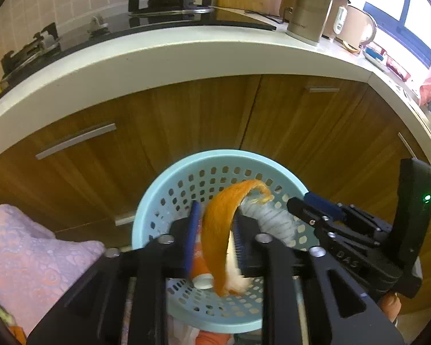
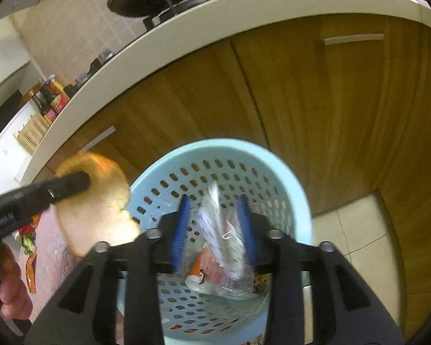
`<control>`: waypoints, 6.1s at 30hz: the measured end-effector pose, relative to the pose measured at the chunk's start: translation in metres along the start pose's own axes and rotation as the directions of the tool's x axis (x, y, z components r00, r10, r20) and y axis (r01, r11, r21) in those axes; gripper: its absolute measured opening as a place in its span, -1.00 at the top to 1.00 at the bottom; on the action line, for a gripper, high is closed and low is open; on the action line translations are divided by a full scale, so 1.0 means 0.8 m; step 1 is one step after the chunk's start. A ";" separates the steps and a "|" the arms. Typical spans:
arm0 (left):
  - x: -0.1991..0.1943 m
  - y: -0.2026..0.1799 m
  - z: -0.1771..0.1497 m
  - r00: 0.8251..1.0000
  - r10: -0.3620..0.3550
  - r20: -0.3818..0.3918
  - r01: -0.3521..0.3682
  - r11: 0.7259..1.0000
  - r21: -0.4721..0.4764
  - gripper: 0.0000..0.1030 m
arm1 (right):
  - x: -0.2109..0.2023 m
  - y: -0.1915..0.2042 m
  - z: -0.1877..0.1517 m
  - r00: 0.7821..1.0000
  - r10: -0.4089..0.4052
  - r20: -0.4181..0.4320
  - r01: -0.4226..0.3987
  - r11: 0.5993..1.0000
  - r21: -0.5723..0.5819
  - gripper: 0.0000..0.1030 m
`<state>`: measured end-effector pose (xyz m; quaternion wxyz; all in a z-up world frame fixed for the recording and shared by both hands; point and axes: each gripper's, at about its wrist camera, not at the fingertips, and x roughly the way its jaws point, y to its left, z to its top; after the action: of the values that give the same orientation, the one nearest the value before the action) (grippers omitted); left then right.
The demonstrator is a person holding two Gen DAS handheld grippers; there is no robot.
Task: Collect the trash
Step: 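Carry crust and napkin over the blue wastebasket and open both tools, then grasp the orange snack packet on the table with the left tool, then grasp the bok choy stalk with the right tool, then carry packet and bok choy over the wastebasket and open both tools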
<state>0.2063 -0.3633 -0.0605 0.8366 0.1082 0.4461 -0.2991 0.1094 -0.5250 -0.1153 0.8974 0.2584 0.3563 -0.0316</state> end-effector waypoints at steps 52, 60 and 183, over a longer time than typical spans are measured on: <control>-0.269 0.322 -0.358 0.975 0.152 0.163 -0.053 0.869 -0.492 -0.38 | 0.027 0.474 -0.163 0.880 0.429 -0.204 -0.472 0.735 -0.488 0.03; -0.220 0.317 -0.316 0.983 0.166 0.078 -0.111 0.877 -0.467 -0.52 | 0.041 0.447 -0.143 0.864 0.456 -0.213 -0.503 0.778 -0.377 0.03; -0.038 -0.029 -0.017 0.998 0.022 -0.055 -0.011 0.981 0.196 -0.27 | -0.076 0.029 -0.015 0.997 -0.009 0.073 0.017 0.994 -0.108 0.61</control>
<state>0.1704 -0.3634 -0.0421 0.8112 0.2020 0.4374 -0.3314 0.0624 -0.5071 -0.0722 0.9221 0.2058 0.3265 -0.0273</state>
